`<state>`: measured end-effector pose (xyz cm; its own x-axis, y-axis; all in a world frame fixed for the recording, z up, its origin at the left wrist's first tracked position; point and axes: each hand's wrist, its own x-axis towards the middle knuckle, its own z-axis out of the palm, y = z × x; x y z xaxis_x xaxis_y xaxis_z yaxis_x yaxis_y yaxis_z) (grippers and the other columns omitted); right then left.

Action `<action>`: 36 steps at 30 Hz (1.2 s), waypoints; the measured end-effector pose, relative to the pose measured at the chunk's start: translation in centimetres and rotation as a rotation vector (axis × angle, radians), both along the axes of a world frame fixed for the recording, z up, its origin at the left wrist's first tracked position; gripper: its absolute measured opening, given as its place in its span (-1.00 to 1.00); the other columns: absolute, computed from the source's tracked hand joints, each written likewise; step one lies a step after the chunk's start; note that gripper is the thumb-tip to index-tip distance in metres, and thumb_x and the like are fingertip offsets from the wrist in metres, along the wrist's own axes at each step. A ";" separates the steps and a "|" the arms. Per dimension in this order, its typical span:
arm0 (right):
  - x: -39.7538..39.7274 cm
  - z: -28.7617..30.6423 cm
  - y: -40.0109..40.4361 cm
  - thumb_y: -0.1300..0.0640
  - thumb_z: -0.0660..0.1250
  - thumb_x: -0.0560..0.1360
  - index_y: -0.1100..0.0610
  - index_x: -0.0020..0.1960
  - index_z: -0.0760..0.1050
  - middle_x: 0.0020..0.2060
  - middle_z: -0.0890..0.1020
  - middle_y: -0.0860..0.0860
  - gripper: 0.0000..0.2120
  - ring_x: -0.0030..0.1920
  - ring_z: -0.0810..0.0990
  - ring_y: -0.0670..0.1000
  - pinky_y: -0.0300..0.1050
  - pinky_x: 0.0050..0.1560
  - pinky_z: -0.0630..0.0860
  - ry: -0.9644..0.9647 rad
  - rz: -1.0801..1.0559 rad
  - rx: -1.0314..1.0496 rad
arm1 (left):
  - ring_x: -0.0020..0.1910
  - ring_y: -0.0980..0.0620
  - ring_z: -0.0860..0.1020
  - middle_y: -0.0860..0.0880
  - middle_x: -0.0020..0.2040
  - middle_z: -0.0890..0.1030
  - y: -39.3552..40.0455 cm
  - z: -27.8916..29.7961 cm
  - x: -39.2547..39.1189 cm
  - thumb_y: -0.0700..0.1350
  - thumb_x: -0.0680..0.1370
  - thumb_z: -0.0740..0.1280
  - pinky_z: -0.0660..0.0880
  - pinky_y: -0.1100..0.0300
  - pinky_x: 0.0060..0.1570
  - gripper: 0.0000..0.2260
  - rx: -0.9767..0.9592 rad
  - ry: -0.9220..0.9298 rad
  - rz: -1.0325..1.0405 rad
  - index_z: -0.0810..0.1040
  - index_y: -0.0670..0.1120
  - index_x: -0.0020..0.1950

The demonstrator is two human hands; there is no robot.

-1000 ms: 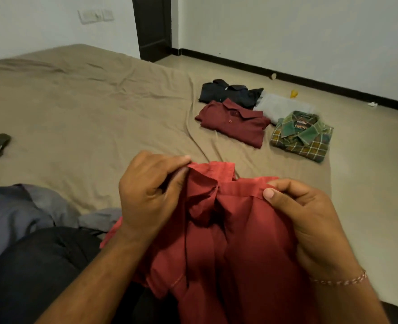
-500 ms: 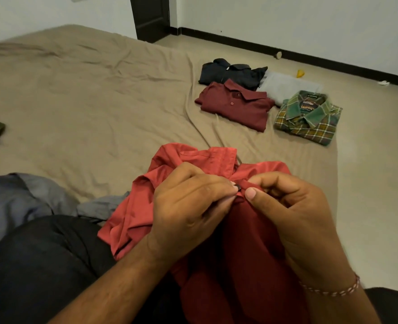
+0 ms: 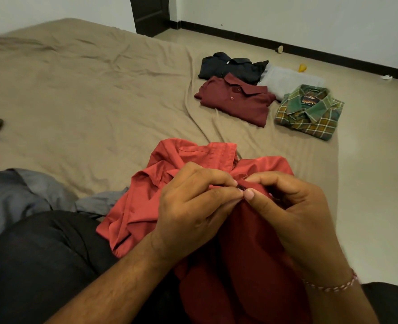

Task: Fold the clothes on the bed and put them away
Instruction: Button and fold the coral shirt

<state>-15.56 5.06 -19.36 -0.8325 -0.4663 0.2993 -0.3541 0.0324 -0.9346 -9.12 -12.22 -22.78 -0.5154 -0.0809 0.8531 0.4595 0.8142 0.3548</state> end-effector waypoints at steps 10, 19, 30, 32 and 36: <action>-0.9 -2.1 0.5 0.30 0.49 0.46 0.14 -0.02 0.65 -0.15 0.73 -0.10 -0.86 -0.18 0.66 -0.17 -0.33 -0.15 0.56 -0.024 0.122 -0.074 | 0.12 0.03 0.66 -0.10 0.18 0.70 -0.3 -0.4 -0.4 -0.26 0.50 0.58 0.55 0.04 0.03 -0.94 0.105 -0.183 -0.244 0.75 -0.20 -0.06; -1.2 -3.8 0.8 0.28 0.46 0.48 0.03 -0.02 0.66 -0.13 0.72 -0.03 -0.83 -0.19 0.66 0.05 -0.16 -0.18 0.56 -0.027 0.145 -0.068 | -0.04 0.12 0.60 0.01 0.04 0.67 -0.8 -0.4 -0.5 -0.19 0.49 0.58 0.54 0.16 -0.04 -0.78 0.257 -0.418 -0.394 0.68 -0.17 0.10; -0.6 -4.3 -0.1 0.28 0.51 0.45 0.08 -0.06 0.65 -0.14 0.72 -0.09 -0.86 -0.11 0.72 -0.08 -0.26 -0.04 0.60 0.133 -0.075 -0.016 | -0.14 0.07 0.66 0.07 -0.15 0.68 -1.3 -1.1 -1.0 -0.19 0.49 0.58 0.56 0.13 -0.12 -0.92 0.389 -0.412 -0.214 0.70 -0.11 -0.13; -0.5 -4.5 -0.3 0.26 0.50 0.45 0.07 -0.05 0.65 -0.13 0.72 -0.10 -0.86 -0.10 0.71 -0.11 -0.27 -0.02 0.59 0.136 -0.073 -0.017 | -0.15 0.05 0.65 0.05 -0.15 0.67 -1.8 -1.0 -1.0 -0.17 0.50 0.57 0.56 0.10 -0.13 -0.92 0.381 -0.444 -0.255 0.69 -0.10 -0.12; -0.2 -4.5 -0.8 0.24 0.49 0.43 0.13 -0.06 0.67 -0.16 0.75 -0.08 -0.90 -0.12 0.73 -0.09 -0.28 -0.05 0.60 -0.002 -0.070 -0.094 | -0.12 0.07 0.64 0.01 -0.13 0.67 -2.1 -1.1 -1.1 -0.22 0.50 0.57 0.56 0.13 -0.10 -0.91 0.212 -0.395 -0.246 0.69 -0.16 -0.09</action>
<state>-15.73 4.29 -23.87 -0.8626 -0.3773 0.3370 -0.3521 -0.0306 -0.9355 -10.18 -14.32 -23.86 -0.8206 -0.0667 0.5675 0.4262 0.5901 0.6857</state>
